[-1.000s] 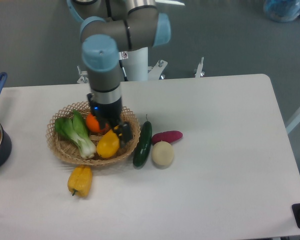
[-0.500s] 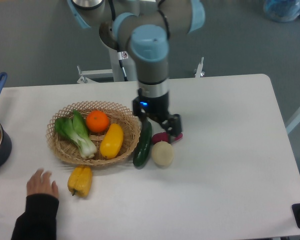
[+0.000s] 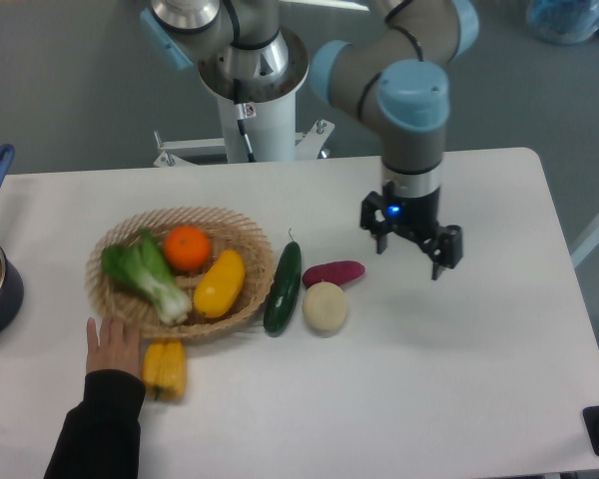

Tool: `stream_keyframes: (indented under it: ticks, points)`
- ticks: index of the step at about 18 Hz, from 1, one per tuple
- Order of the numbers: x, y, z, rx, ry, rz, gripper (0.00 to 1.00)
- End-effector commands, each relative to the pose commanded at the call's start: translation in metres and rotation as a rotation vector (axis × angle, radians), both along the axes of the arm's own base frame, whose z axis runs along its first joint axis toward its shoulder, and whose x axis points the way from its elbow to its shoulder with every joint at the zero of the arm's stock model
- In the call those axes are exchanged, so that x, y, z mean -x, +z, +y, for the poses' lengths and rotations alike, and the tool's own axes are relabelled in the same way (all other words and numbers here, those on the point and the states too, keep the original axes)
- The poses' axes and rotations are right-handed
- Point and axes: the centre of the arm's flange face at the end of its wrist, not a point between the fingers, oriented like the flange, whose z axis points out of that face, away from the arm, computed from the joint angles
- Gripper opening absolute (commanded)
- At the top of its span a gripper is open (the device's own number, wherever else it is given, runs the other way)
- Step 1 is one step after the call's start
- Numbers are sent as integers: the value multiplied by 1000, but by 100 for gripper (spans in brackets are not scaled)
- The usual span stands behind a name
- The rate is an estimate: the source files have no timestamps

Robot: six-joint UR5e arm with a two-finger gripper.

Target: Place the mango in the basket

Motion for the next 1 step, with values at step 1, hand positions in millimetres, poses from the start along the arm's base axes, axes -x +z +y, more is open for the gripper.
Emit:
stream_keyframes:
  ticks: [1]
  points:
    - [0, -1, 1, 1, -3, -1, 100]
